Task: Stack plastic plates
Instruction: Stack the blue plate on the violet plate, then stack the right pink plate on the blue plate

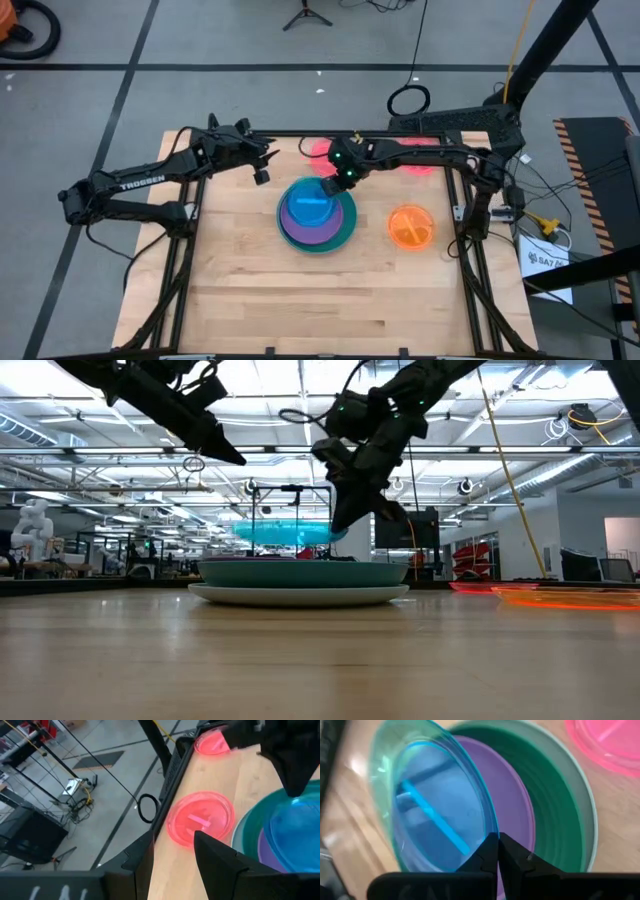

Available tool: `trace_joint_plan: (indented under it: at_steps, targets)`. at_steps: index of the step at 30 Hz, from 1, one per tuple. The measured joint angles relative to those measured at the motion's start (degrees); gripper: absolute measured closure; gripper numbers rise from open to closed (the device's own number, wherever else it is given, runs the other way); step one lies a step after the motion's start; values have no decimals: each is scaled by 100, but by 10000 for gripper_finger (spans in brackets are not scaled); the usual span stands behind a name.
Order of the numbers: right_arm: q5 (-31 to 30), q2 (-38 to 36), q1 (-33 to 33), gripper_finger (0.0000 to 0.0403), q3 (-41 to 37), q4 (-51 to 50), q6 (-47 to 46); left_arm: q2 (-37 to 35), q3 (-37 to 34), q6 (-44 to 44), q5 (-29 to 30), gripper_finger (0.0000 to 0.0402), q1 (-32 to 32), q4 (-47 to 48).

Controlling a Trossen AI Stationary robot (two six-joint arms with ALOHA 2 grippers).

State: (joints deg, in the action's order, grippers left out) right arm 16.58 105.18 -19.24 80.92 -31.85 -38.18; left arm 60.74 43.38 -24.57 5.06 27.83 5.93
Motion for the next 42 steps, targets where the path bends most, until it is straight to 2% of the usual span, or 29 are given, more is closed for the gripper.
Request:
trace_joint_plan:
  at_steps: [6, 14, 33, 42]
  targets:
    - [-1, 489, 54, 403, 491, -443, 225, -7, 2, 21, 4, 254, 16, 0]
    - [0, 724, 87, 402, 595, -531, 339, -7, 2, 54, 6, 254, 16, 79]
    - [-13, 720, 98, 326, 595, -528, 448, -7, 2, 117, 4, 254, 16, 164]
    - [-38, 338, 20, 326, 595, -1083, 797, -7, 2, 139, 4, 254, 16, 287]
